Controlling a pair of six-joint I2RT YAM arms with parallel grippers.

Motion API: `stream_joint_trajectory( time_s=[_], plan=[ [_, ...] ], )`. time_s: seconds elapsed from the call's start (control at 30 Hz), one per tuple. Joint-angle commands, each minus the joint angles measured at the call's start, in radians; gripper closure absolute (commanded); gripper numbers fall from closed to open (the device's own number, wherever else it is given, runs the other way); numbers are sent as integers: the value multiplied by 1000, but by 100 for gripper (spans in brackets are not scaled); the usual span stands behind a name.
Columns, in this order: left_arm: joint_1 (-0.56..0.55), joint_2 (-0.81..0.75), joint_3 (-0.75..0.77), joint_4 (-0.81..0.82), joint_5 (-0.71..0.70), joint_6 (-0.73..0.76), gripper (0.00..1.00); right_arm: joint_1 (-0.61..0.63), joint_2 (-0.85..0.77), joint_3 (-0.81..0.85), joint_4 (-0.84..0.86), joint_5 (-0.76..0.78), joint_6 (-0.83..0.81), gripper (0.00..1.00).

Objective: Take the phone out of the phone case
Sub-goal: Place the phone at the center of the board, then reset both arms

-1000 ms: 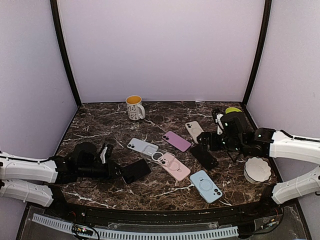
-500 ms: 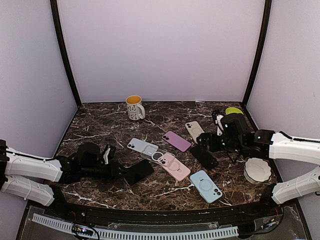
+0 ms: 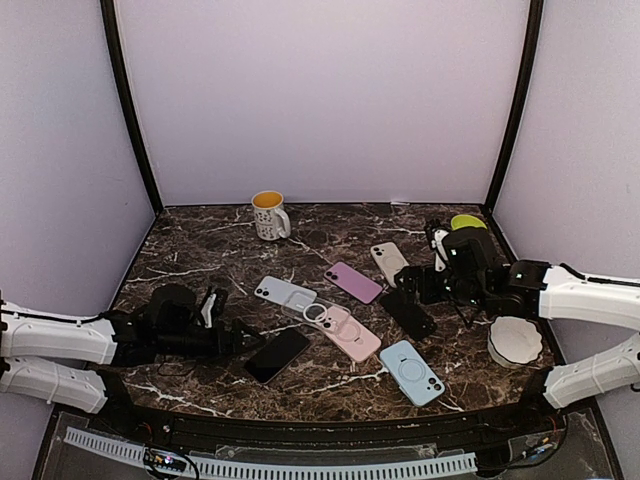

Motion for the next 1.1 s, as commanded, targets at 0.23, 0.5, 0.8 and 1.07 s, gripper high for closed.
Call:
stream_joint_trajectory(
  time_s=[0.23, 0.5, 0.8, 1.07],
  plan=[
    [7, -177, 199, -375, -354, 362, 1, -89, -85, -1, 48, 24, -92, 1],
    [45, -143, 345, -322, -693, 803, 1, -294, -113, 35, 79, 8, -184, 1],
    [284, -71, 231, 39, -622, 1234, 1, -545, -44, 22, 121, -3, -244, 1],
    [520, 98, 153, 341, -587, 1162, 1, -604, -39, -143, 384, 226, -205, 1]
  ],
)
